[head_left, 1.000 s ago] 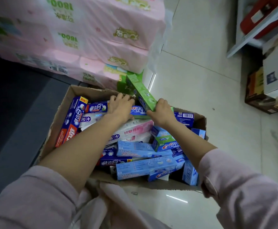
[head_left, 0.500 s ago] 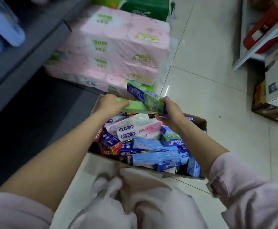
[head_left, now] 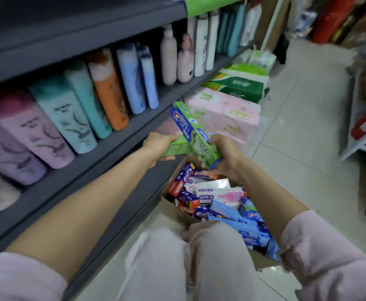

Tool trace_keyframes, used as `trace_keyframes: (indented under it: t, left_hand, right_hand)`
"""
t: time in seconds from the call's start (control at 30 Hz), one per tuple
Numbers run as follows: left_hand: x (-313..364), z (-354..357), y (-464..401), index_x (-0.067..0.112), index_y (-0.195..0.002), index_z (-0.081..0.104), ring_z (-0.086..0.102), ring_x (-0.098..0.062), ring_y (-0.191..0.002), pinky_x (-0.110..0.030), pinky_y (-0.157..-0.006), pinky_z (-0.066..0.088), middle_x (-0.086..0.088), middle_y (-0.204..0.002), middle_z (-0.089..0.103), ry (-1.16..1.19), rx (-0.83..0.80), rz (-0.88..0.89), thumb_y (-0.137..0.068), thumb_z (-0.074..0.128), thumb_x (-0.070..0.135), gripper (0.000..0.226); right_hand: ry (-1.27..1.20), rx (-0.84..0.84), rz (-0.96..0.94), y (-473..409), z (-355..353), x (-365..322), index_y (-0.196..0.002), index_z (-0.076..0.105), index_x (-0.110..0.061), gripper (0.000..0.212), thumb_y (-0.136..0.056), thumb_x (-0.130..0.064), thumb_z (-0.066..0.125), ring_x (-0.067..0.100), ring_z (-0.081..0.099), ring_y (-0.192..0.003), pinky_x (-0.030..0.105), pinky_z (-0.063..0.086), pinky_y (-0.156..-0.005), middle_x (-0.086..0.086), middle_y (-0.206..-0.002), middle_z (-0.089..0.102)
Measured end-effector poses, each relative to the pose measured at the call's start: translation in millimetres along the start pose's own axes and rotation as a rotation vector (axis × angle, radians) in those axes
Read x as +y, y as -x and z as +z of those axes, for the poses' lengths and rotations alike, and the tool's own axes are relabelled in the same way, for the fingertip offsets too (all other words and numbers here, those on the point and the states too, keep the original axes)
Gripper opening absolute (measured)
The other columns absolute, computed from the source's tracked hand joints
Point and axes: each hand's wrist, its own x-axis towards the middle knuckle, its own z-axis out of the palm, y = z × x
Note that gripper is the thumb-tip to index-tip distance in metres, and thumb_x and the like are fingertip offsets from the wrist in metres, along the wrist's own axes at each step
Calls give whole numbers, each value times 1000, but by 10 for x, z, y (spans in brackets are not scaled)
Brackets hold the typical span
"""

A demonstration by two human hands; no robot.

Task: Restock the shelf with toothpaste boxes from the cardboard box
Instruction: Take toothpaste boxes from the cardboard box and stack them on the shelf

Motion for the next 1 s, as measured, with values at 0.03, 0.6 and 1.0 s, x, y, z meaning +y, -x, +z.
trace_keyframes:
  t: [0.03,0.6,1.0]
  left_hand:
    - [76,-135,116,2,-115,61,63,-20,-87,-25,-47,57,-11,-110,63,-11,20,20,-82,71,33,46]
    - [1086,-2385,2321,1,-113,63,59,-15,-84,-23,-66,57,-10,-105,61,69,550,486,-85,69,16,32]
    - [768,-3727,3101,18,-106,63,45,-6,-100,-17,-81,34,4,-113,47,-569,863,563,-68,77,0,44]
  right_hand:
    - [81,4,-52,101,140,-48,-91,57,-16,31,-92,-42,40,17,52,-56,33,53,-61,6,-74,58]
    - [238,-280,-720,1353,2369,-959,-87,55,-25,11,-91,-33,48,29,61,-97,48,48,-89,1,-91,62]
    - [380,-391,-744,1676,3785,-998,-94,56,-16,36,-91,-51,46,31,67,-94,53,53,-87,16,-105,66]
